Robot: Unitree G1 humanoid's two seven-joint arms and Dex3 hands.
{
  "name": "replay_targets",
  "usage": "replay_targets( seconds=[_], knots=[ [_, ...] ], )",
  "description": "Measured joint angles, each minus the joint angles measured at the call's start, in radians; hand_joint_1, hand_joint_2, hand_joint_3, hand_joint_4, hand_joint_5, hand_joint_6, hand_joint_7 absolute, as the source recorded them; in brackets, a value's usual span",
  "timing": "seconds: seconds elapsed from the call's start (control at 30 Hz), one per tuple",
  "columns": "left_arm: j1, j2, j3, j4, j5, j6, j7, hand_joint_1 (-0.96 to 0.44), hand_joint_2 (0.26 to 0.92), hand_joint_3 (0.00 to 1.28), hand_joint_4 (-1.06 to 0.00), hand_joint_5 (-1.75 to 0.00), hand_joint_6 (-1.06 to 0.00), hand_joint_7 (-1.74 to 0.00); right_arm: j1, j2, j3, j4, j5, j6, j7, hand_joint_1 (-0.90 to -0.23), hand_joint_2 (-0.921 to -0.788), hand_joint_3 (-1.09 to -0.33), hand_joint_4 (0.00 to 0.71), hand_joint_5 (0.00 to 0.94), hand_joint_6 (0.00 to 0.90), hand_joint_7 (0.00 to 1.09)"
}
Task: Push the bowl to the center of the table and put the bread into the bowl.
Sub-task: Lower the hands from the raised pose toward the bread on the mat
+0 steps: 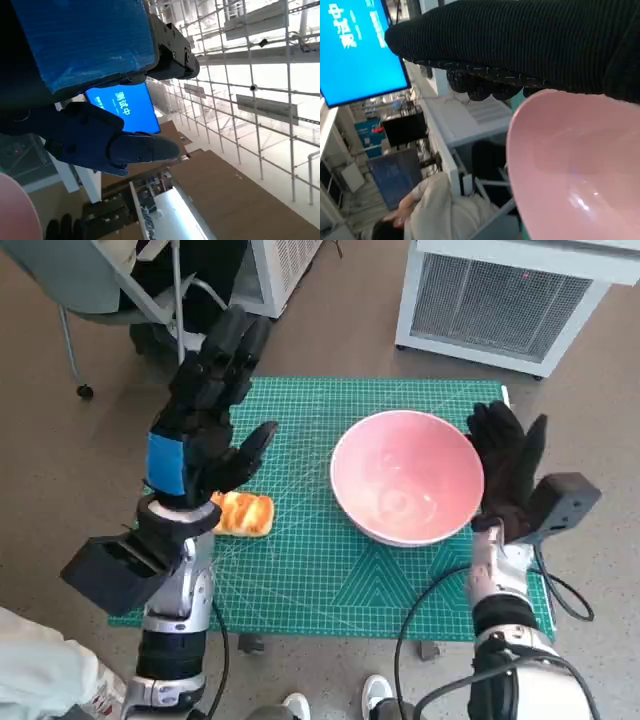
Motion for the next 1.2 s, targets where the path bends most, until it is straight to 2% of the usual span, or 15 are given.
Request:
replay_targets(
  seconds=[0.23, 0.53, 0.8, 0.9, 1.0, 1.13, 1.2],
  knots=[
    [0.026, 0.017, 0.002, -0.034, 0.0, 0.023, 0.008, -0.46, 0.921, 0.32, -0.32, 0.0, -0.31, 0.0, -0.038, 0.021, 0.004, 0.003, -0.007, 0.014, -0.004, -0.541, -0.921, -0.814, 0.177, 0.0, 0.063, 0.51],
    [0.068, 0.033, 0.013, -0.09, 0.021, 0.058, 0.032, -0.48, 0.921, 0.36, -0.32, 0.0, -0.31, 0.0, -0.078, 0.047, -0.003, 0.009, -0.003, 0.056, -0.004, -0.558, -0.921, -0.787, 0.175, 0.002, 0.08, 0.44],
    [0.09, 0.085, 0.033, -0.103, 0.057, 0.064, 0.033, -0.52, 0.921, 0.39, -0.33, -0.01, -0.32, -0.01, -0.099, 0.047, 0.006, 0.01, -0.012, 0.065, -0.005, -0.581, -0.921, -0.78, 0.192, 0.009, 0.105, 0.44],
    [0.103, 0.14, 0.042, -0.103, 0.079, 0.064, 0.011, -0.55, 0.921, 0.39, -0.34, -0.01, -0.33, -0.01, -0.1, 0.037, 0.021, 0.007, -0.023, 0.049, -0.006, -0.574, -0.921, -0.785, 0.196, 0.01, 0.114, 0.44],
    [0.114, 0.224, 0.053, -0.099, 0.117, 0.069, -0.031, -0.58, 0.921, 0.4, -0.33, 0.0, -0.31, -0.01, -0.101, 0.024, 0.043, -0.005, -0.047, 0.013, -0.01, -0.576, -0.921, -0.796, 0.205, 0.007, 0.082, 0.52],
    [0.117, 0.371, 0.065, -0.094, 0.175, 0.105, -0.108, -0.62, 0.921, 0.4, -0.32, 0.0, -0.29, 0.0, -0.102, 0.001, 0.078, -0.04, -0.072, -0.077, -0.01, -0.578, -0.921, -0.811, 0.219, 0.006, 0.025, 0.64],
    [0.118, 0.441, 0.068, -0.092, 0.202, 0.128, -0.144, -0.63, 0.921, 0.39, -0.32, 0.0, -0.28, 0.0, -0.103, -0.01, 0.089, -0.064, -0.076, -0.125, 0.005, -0.575, -0.921, -0.818, 0.224, 0.007, 0.012, 0.68]
  ],
)
